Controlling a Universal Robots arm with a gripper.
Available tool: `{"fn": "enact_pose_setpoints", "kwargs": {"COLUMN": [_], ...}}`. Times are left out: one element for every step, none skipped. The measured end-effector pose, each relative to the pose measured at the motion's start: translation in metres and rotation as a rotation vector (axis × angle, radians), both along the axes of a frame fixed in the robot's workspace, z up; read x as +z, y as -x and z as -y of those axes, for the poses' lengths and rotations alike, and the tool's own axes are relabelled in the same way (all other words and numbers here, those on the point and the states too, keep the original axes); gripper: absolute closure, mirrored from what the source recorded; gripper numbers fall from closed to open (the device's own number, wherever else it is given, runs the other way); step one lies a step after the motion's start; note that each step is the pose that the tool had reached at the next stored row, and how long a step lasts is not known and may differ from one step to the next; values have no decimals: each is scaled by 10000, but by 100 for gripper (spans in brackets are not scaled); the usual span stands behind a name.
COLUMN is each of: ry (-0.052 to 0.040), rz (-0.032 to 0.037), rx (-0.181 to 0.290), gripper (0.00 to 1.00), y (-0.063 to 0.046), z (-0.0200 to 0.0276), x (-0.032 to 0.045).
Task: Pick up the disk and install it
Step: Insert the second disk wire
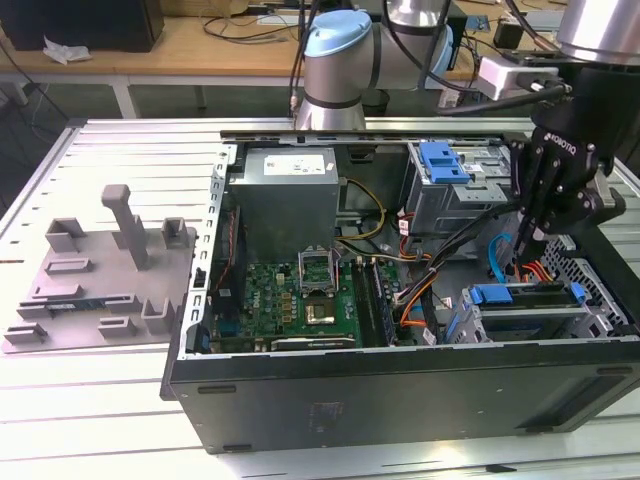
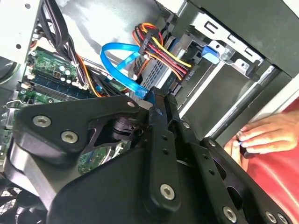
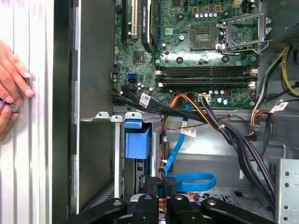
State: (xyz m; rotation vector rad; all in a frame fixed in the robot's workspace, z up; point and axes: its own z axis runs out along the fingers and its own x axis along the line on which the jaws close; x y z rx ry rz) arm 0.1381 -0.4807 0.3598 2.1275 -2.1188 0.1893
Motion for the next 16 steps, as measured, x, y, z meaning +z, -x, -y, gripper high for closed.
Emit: {"fn": "enact_pose_setpoints", "kwargs": {"ry": [-56,-134,-204,-248,-296,-350,-381,-429,-471,-533,-566,-594,-620,-651,-682,-713], "rz": [0,0,0,0,0,0,0,0,0,0,-1,-1,0,-1,0,0], "rx": [0,1,0,0,0,0,0,1,0,-1,-2,-1,0,0,-1,-1], "gripper": [84,84,84,84,84,84,84,84,84,84,84,84,84,84,84,84], "y": [-3,-8,-13,-17,-22,-27,-31,-36,-38,-41,-42,-43,-44,-44,-44,-45], "z": [8,22,37,47,59,73,81,94,104,121,130,140,149,160,171,181], "x": [0,0,-1,0,-1,0,0,0,0,0,0,0,0,0,0,0]}}
